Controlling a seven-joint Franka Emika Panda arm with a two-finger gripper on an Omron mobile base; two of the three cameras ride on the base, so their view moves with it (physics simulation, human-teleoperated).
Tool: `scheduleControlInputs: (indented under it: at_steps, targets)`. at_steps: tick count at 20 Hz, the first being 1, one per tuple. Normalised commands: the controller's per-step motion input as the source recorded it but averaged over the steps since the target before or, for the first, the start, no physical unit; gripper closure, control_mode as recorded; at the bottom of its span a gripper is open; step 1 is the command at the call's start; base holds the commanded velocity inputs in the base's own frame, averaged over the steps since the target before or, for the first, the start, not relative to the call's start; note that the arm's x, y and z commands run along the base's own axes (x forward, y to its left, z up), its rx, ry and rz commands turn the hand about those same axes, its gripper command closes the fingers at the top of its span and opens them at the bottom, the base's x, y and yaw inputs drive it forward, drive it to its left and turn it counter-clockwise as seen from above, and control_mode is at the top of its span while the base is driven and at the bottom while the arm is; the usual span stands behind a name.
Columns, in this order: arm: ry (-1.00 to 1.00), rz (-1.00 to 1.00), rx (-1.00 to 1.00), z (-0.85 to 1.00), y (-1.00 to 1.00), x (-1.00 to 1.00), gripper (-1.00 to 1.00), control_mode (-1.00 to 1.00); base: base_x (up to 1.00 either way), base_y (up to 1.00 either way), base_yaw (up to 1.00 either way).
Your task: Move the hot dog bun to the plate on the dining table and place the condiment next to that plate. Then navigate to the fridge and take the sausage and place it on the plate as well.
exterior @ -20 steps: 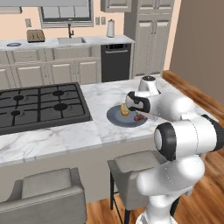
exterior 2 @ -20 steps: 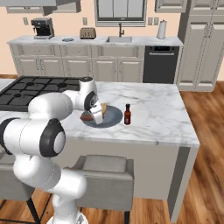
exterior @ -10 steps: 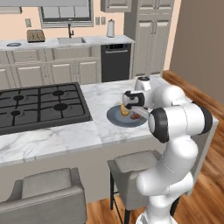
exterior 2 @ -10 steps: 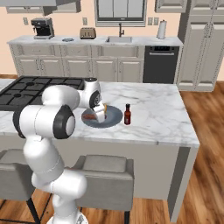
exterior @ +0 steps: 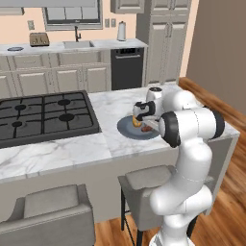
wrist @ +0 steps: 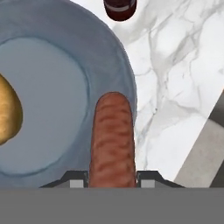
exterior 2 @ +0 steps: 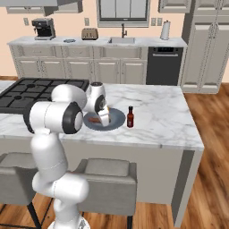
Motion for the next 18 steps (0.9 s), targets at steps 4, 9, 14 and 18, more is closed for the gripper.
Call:
scheduleControlInputs:
  at_steps: [4,9,14,18]
  targets:
    - [0.0,-0.02,0.0,-0.28,-0.03,0.23,1.0,-1.0,0.0,0.0,0.0]
    - [0.0,-0.01,0.0,-0.25,-0.02,0.18,1.0,-1.0,0.0,0.0,0.0]
    - [0.0,-0.01,0.0,-0.22,-0.01,0.16,1.0,-1.0,0.0,0.0,0.0]
    - [0.0,-0.02,0.0,-0.17,-0.01,0.18,1.0,-1.0,0.0,0.0,0.0]
